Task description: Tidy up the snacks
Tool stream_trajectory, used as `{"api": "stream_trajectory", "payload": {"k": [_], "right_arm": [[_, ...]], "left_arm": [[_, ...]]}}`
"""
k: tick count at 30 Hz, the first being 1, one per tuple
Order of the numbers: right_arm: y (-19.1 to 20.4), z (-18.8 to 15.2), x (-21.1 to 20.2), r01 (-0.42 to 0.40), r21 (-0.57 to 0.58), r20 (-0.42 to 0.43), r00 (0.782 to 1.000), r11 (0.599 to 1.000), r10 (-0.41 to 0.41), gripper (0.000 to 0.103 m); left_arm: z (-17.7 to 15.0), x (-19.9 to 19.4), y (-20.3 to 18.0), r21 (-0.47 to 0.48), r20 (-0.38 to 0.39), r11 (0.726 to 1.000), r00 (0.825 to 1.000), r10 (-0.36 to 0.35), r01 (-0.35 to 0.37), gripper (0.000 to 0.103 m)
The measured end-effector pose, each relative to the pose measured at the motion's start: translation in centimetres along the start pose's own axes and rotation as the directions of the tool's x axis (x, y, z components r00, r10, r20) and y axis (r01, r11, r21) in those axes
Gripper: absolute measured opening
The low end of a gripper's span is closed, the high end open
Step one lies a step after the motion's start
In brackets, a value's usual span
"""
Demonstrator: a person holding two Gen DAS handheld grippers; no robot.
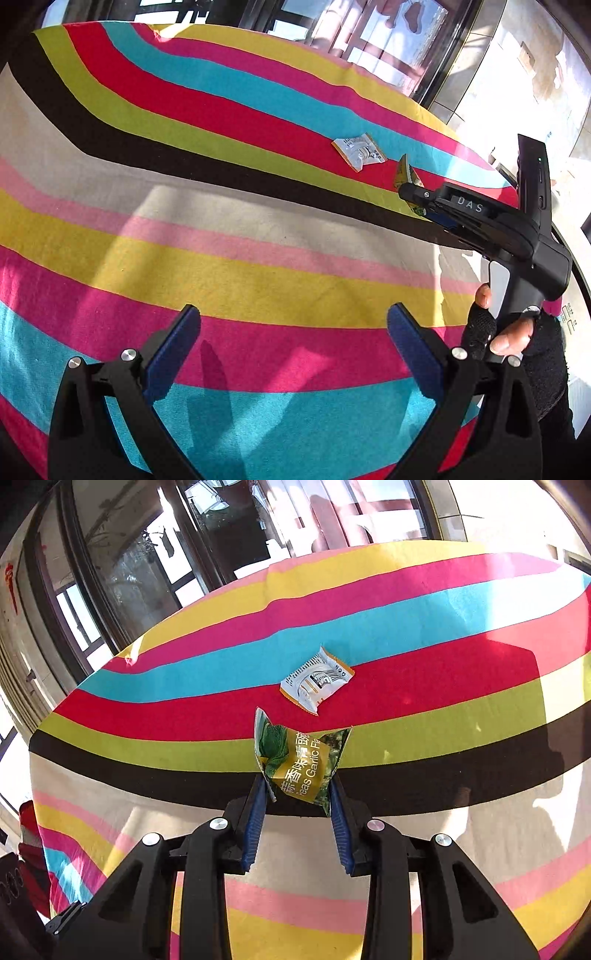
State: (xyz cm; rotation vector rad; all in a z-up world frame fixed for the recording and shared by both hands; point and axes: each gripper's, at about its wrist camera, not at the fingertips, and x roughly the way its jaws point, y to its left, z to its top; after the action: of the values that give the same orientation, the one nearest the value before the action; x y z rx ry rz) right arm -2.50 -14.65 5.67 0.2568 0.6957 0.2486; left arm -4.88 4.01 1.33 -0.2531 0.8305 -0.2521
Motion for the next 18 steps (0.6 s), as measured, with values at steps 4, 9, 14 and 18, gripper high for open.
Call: {"api": "stream_trajectory", "payload": {"k": [4,9,14,18], "right_arm": [[-2.3,-1.8,-3.9,0.041,-0.067,0.005,0.999,0.997,-0.041,0.034],[-4.0,-3.0,-7.1,0.142,-0.171,-0.005,0.989,0.975,-0.145,0.034],[-6.3,-3.3,-10.4,0.133,-0.2,0.07,0.99,0.971,-0.121,0.034],[-8.6,-1.0,-8.9,0.172,-0.157,0.065,0.984,0.973,-0.164,0.034]], "left_arm": [[0.0,0.1,-0.2,0.009,-0.012,1.0,1.0,-0.001,0.001,0.101],[0.2,0.5,-0.4,0.009,-0.032,1.0,0.999,0.02,-0.02,0.101],[0.8,0.8,-0.8,-0.033,-0.034,0.999,0.999,0.042,-0.043,0.101],[3.2,2.8,-2.7,-0.165,-0.042,0.984,0.996,-0.077,0.069,0.101]]}}
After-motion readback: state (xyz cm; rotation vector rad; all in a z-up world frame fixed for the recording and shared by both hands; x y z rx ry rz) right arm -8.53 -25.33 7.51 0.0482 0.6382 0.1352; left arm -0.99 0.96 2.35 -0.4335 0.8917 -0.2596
